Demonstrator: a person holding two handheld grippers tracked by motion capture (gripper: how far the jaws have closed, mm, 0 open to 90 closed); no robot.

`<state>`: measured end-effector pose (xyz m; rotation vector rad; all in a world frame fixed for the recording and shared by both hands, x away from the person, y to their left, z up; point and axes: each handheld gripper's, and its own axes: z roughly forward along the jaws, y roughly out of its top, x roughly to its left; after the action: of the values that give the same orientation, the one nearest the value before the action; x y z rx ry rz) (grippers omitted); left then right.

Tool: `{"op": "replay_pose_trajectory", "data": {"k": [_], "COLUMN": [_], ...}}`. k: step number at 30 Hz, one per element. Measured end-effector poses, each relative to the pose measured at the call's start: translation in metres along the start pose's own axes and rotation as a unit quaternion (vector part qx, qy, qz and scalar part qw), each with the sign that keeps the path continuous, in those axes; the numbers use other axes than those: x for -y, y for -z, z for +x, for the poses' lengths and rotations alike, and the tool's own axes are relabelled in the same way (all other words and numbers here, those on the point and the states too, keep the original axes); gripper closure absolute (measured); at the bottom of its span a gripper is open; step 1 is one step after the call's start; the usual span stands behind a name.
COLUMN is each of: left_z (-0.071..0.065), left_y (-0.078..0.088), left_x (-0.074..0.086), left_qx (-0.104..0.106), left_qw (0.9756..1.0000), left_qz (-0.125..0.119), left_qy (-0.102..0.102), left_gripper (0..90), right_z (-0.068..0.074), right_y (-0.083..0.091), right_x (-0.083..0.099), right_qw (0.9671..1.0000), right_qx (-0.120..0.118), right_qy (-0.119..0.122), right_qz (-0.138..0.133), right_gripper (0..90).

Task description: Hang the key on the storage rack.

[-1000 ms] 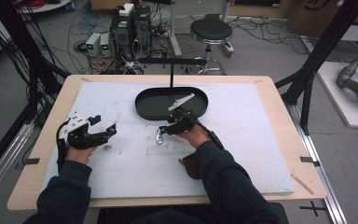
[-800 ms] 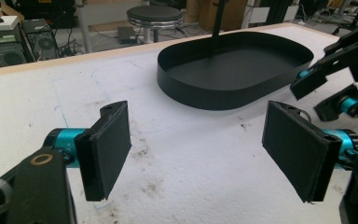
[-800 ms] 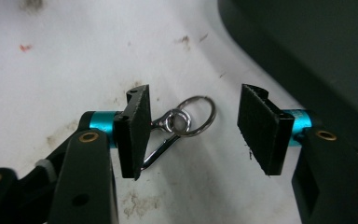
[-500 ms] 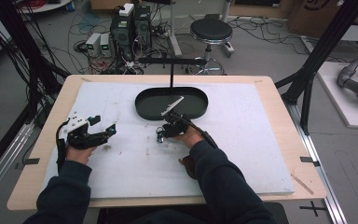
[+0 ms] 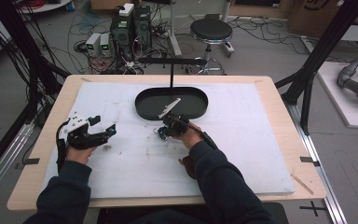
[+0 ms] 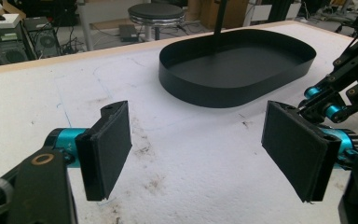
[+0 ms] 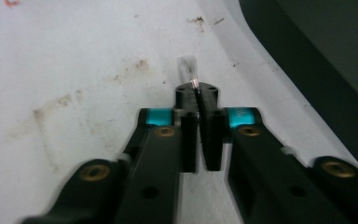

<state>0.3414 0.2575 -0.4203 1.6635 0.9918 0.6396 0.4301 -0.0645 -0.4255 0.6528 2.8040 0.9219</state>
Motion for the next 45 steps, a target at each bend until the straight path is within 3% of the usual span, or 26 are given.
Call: {"op": "replay_pose_trajectory", "data": {"k": [2,5,14,22,26,27,28,29,30,34,35,39,40,42,43,45], "left_z": [0.000,0.000,0.001,0.001,0.001,0.000,0.000,0.000,0.000,0.000,0.000,0.000,0.001,0.001,0.001,0.000], "left_y": [0.000,0.000,0.000,0.000,0.000,0.000,0.000,0.000,0.000,-0.001,-0.001,-0.001,-0.001,-0.001,-0.001,-0.001], "left_x": [0.000,0.000,0.000,0.000,0.001,0.001,0.001,0.001,0.001,0.001,0.001,0.001,0.001,0.001,0.001,0.001], "left_qx": [-0.001,0.000,-0.001,-0.001,-0.001,-0.002,-0.002,-0.002,-0.002,-0.001,0.000,-0.001,-0.001,0.000,0.000,-0.001], "left_qw": [1.0000,1.0000,1.0000,1.0000,1.0000,1.0000,1.0000,1.0000,1.0000,1.0000,1.0000,1.0000,1.0000,1.0000,1.0000,1.0000], "left_qz": [0.000,0.000,0.002,-0.001,0.000,0.000,0.000,0.000,0.001,0.001,0.002,0.002,0.002,0.002,0.001,0.002], "left_qy": [0.000,0.000,0.002,0.001,0.002,0.002,0.002,0.002,0.001,0.001,0.001,0.001,0.001,0.002,0.002,0.003], "left_gripper": [23.9,24.0,24.1,24.4,24.6,24.6,24.6,24.6,24.6,24.7,24.7,24.8,24.8,24.8,24.8,24.9], "right_z": [0.001,0.000,0.001,-0.016,-0.028,-0.035,-0.035,-0.043,-0.043,-0.063,-0.063,-0.080,-0.088,-0.093,-0.102,-0.105], "right_y": [0.002,0.005,0.028,0.061,0.082,0.094,0.094,0.104,0.104,0.129,0.129,0.143,0.149,0.152,0.156,0.157], "right_x": [0.000,0.001,0.001,0.008,0.013,0.015,0.015,0.016,0.016,0.018,0.018,0.015,0.013,0.012,0.009,0.007], "right_qw": [0.9998,0.9997,0.9987,0.9952,0.9912,0.9889,0.9889,0.9861,0.9861,0.9794,0.9794,0.9724,0.9685,0.9668,0.9628,0.9627], "right_qx": [0.015,0.017,0.033,0.072,0.091,0.103,0.103,0.120,0.120,0.140,0.140,0.166,0.174,0.176,0.185,0.184], "right_qy": [0.008,0.014,0.022,-0.005,-0.016,-0.021,-0.021,-0.026,-0.026,-0.043,-0.043,-0.045,-0.051,-0.054,-0.058,-0.059], "right_qz": [0.005,0.008,-0.032,-0.067,-0.094,-0.104,-0.104,-0.112,-0.112,-0.139,-0.139,-0.158,-0.171,-0.177,-0.189,-0.189], "right_gripper": [89.4,89.8,90.0,90.0,90.0,90.0,90.0,90.0,90.0,90.0,90.0,90.0,90.0,90.0,90.0,90.0]}}
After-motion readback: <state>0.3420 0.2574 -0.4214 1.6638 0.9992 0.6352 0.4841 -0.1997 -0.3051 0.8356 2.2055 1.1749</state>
